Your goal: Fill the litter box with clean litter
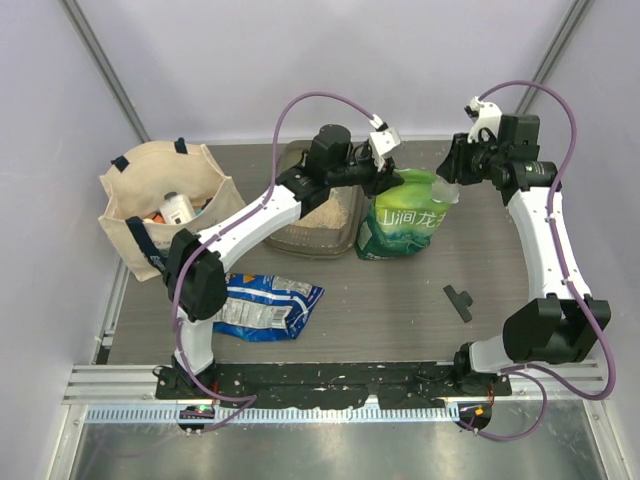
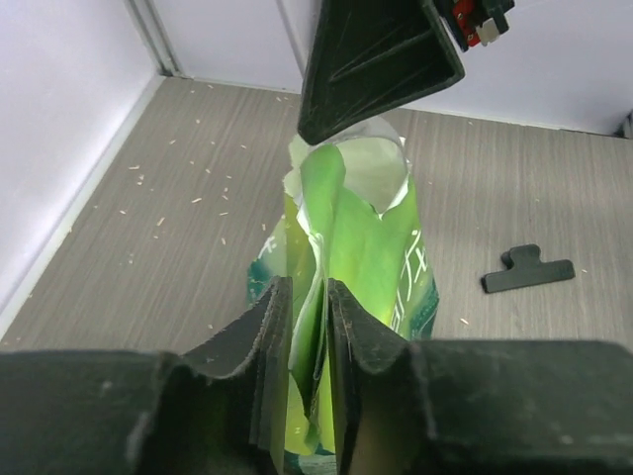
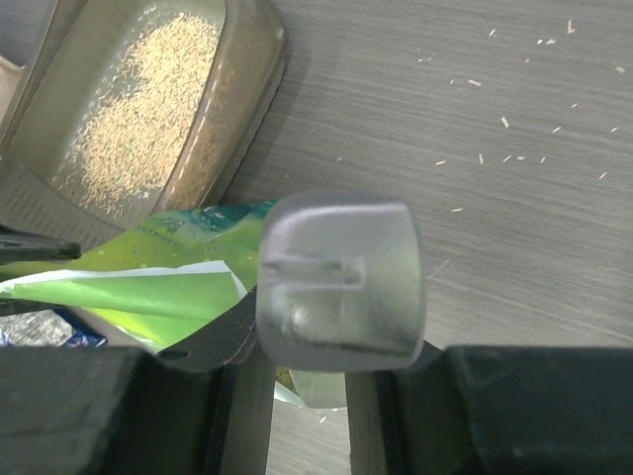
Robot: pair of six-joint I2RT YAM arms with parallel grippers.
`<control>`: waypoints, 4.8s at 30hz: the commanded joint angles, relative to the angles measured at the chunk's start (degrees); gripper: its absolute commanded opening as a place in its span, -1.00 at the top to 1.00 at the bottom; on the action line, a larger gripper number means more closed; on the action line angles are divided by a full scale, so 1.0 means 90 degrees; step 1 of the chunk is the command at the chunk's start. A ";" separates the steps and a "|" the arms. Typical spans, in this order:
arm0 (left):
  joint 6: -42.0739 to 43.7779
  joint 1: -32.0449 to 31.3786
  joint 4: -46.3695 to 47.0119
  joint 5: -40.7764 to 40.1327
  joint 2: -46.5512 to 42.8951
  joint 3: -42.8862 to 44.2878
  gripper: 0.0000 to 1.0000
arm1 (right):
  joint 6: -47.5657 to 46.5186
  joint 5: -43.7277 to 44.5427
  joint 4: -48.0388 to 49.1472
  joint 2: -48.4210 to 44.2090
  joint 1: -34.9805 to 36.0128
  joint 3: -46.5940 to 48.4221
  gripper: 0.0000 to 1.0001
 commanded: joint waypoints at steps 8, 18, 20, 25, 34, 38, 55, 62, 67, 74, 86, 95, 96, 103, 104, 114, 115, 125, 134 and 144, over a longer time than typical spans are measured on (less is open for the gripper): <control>-0.0065 -0.0087 -0.1028 0.0463 -0.0043 0.0664 1.00 | 0.1657 0.1375 0.2128 -0.1525 0.0029 -0.2174 0.98; -0.0397 -0.0078 -0.1578 0.0395 0.0161 0.1231 1.00 | 0.1551 0.1787 0.3225 -0.2065 0.0087 -0.3739 0.98; -0.0524 -0.0087 -0.1480 0.0376 0.0191 0.1289 1.00 | 0.1483 0.1797 0.3235 -0.1860 0.0175 -0.3720 0.98; -0.0719 -0.0087 -0.1031 0.0317 0.0162 0.1221 1.00 | 0.1658 0.1972 0.3333 -0.1391 0.0701 -0.3739 0.98; -0.0817 -0.0087 -0.0542 0.0288 0.0122 0.1036 1.00 | 0.1804 0.1875 0.2825 -0.0512 0.1269 -0.3729 0.97; -0.0827 -0.0078 -0.0347 0.0219 0.0152 0.1045 1.00 | 0.2233 0.1456 0.2688 -0.0200 0.1318 -0.3768 0.98; -0.0817 0.0010 -0.0220 0.0258 0.0220 0.1026 1.00 | 0.4977 -0.2011 0.3099 0.0338 -0.0322 -0.3338 0.97; -0.0827 0.0020 -0.0259 0.0229 0.0210 0.1016 1.00 | 0.5564 -0.2821 0.3137 0.0406 -0.1289 -0.3310 0.97; -0.0817 0.0020 -0.0298 0.0210 0.0123 0.1026 1.00 | 0.6324 -0.3125 0.3827 0.0338 -0.1807 -0.3329 0.97; -0.0593 0.0039 -0.0678 0.0171 -0.0014 0.0958 1.00 | 0.7546 -0.3632 0.5363 0.0348 -0.1963 -0.3427 0.98; -0.0388 0.0069 -0.1089 0.0122 -0.0083 0.1065 1.00 | 0.8474 -0.4404 0.6946 0.0513 -0.2480 -0.3768 0.98; -0.0231 0.0069 -0.1118 0.0024 -0.0151 0.0977 1.00 | 0.8875 -0.4727 0.7698 0.0709 -0.2842 -0.3759 0.98; -0.0231 0.0078 -0.1108 0.0024 -0.0151 0.0977 1.00 | 0.8923 -0.4736 0.7737 0.0719 -0.2871 -0.3759 0.98; -0.0192 0.0078 -0.1098 -0.0035 -0.0151 0.0977 1.00 | 0.9177 -0.4844 0.7971 0.0748 -0.3106 -0.3632 0.98; -0.0153 0.0088 -0.1099 -0.0054 -0.0141 0.0967 1.00 | 0.9187 -0.4853 0.7981 0.0748 -0.3116 -0.3622 0.98; -0.0134 0.0225 -0.1089 -0.0122 -0.0180 0.0987 1.00 | 0.9129 -0.4883 0.7972 0.0777 -0.3340 -0.3534 0.97; -0.0133 0.0244 -0.1089 -0.0132 -0.0190 0.0996 1.00 | 0.9129 -0.4883 0.7971 0.0787 -0.3360 -0.3524 0.97; -0.0007 0.0303 -0.1118 -0.0288 -0.0141 0.0967 1.00 | 0.9314 -0.4883 0.7758 0.0739 -0.3438 -0.3046 0.98; 0.0130 0.0352 -0.1206 -0.0620 -0.0161 0.0977 0.67 | 0.8553 -0.4551 0.5454 0.0845 -0.2912 -0.1573 0.98; 0.0257 0.0722 -0.2298 -0.0991 -0.1399 -0.0037 -0.17 | 0.7850 -0.4229 0.3734 0.2552 -0.1341 0.1531 0.98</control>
